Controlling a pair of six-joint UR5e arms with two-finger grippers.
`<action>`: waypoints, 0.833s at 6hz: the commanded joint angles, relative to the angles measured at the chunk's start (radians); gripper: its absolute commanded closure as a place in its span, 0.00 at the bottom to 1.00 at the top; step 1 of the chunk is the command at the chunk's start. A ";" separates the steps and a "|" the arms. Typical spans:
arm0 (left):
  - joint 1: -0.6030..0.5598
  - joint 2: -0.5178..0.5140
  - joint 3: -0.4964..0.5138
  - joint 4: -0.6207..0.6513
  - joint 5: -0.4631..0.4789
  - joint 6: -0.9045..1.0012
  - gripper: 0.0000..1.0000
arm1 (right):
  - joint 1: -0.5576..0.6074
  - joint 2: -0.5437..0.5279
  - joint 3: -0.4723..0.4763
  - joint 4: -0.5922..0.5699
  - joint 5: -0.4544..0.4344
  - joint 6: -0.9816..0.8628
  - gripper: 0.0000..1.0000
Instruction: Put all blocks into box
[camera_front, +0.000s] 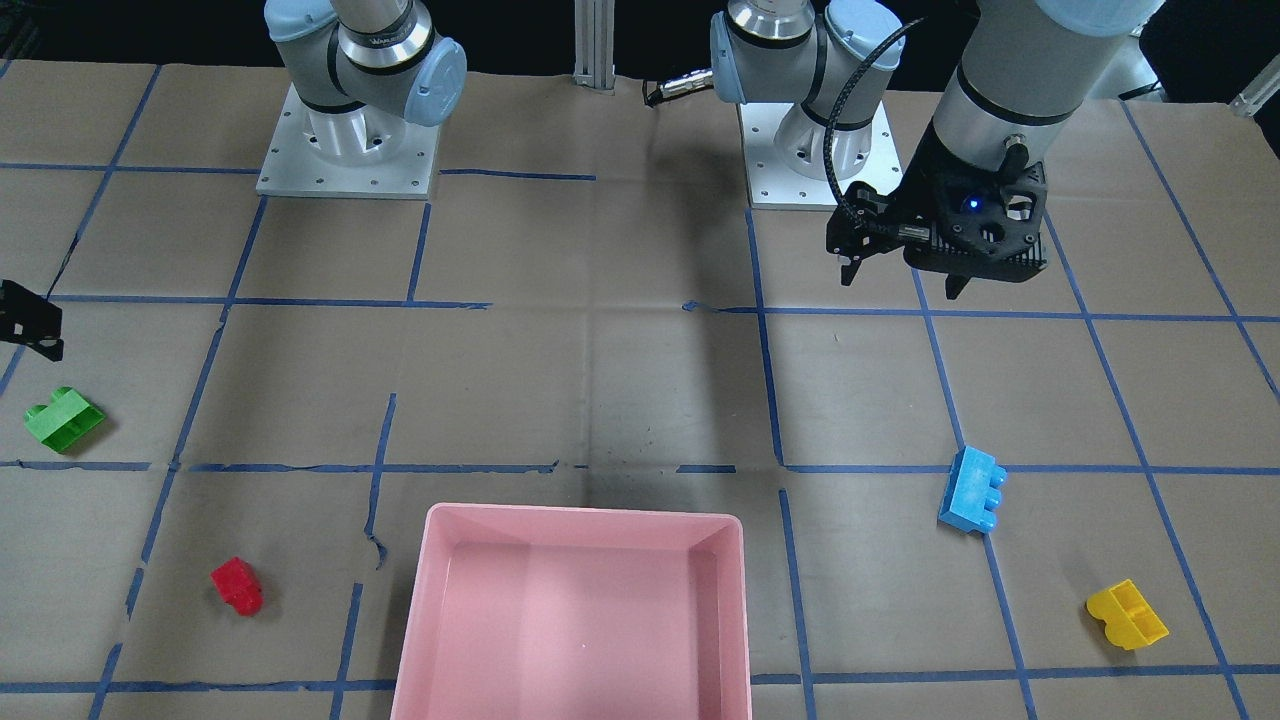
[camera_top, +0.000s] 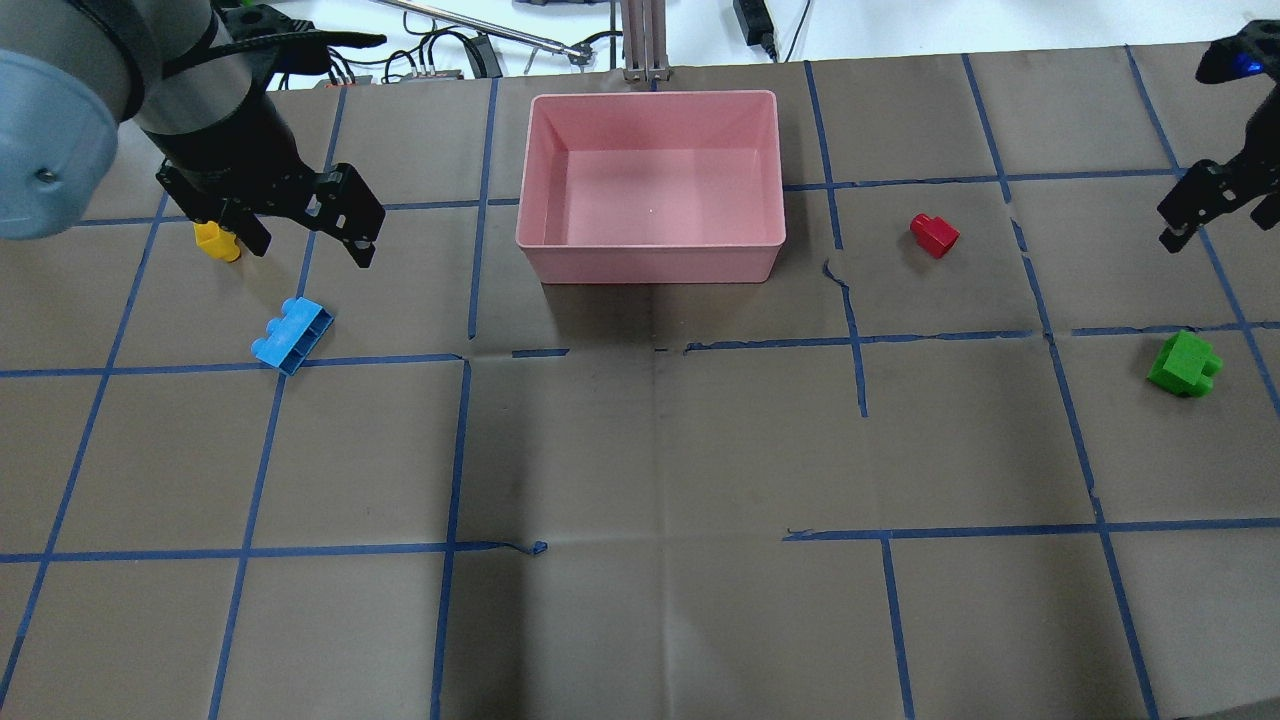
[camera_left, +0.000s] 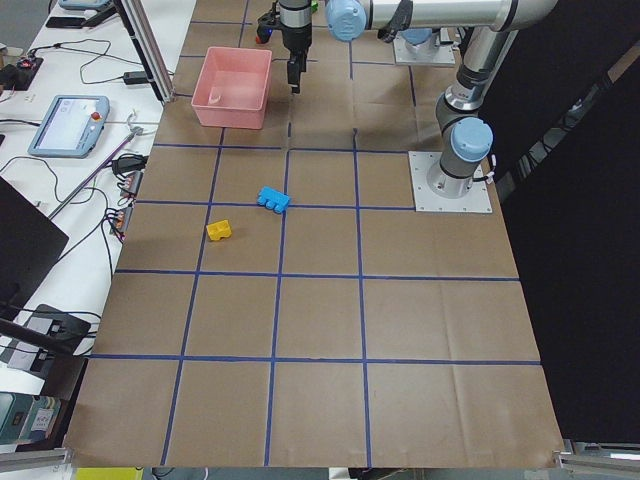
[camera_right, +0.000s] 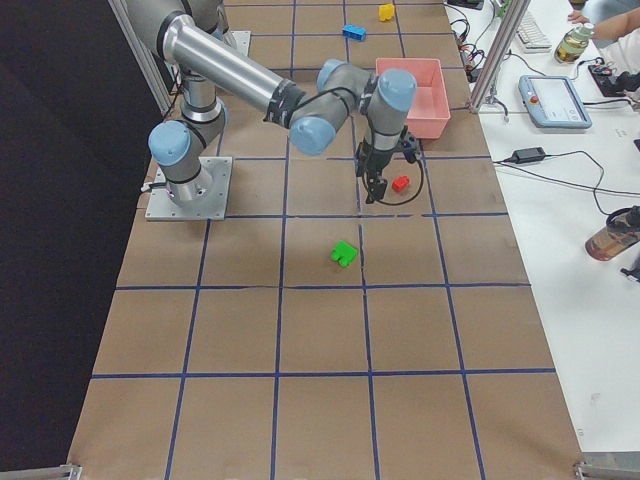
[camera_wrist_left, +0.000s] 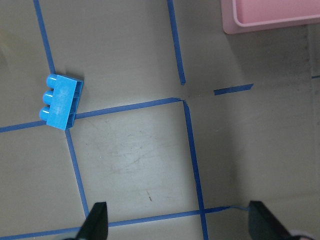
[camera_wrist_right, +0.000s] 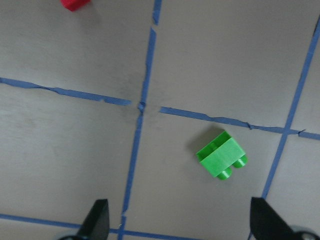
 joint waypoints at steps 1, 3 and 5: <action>0.004 0.007 0.000 -0.001 0.001 0.001 0.00 | 0.162 -0.062 -0.085 0.178 0.006 0.250 0.00; 0.045 0.002 -0.002 0.008 -0.002 0.015 0.00 | 0.347 -0.101 -0.096 0.199 0.008 0.516 0.00; 0.047 -0.001 -0.002 0.002 0.004 0.012 0.00 | 0.452 -0.082 -0.143 0.206 0.037 0.697 0.00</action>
